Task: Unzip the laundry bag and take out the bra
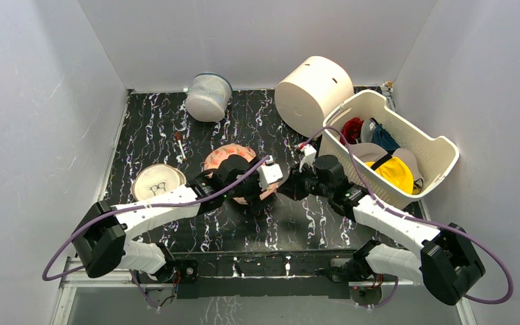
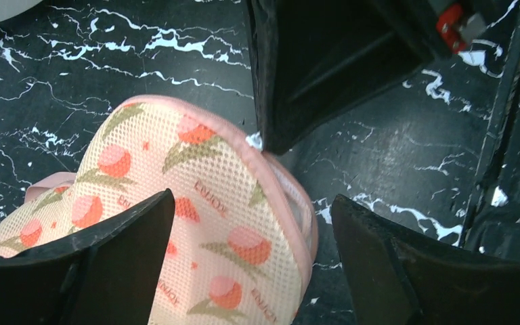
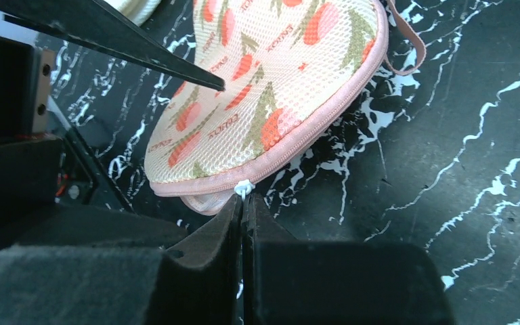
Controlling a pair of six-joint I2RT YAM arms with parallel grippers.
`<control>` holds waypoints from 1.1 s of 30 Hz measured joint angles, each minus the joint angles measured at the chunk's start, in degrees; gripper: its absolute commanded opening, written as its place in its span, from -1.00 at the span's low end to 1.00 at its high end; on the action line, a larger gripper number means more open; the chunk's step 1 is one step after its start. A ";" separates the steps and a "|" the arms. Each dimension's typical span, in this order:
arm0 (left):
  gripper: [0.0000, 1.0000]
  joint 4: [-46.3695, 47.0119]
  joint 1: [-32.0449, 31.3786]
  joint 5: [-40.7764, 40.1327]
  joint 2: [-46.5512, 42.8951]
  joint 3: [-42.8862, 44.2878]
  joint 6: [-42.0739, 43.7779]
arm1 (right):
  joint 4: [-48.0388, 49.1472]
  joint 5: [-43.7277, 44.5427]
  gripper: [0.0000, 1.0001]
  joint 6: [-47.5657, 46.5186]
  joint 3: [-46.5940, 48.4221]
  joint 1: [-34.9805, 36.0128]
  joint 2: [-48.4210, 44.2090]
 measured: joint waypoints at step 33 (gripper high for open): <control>-1.00 0.00 -2.19 -11.04 0.59 1.05 6.14 | -0.15 2.95 -1.00 2.01 2.86 -3.65 3.96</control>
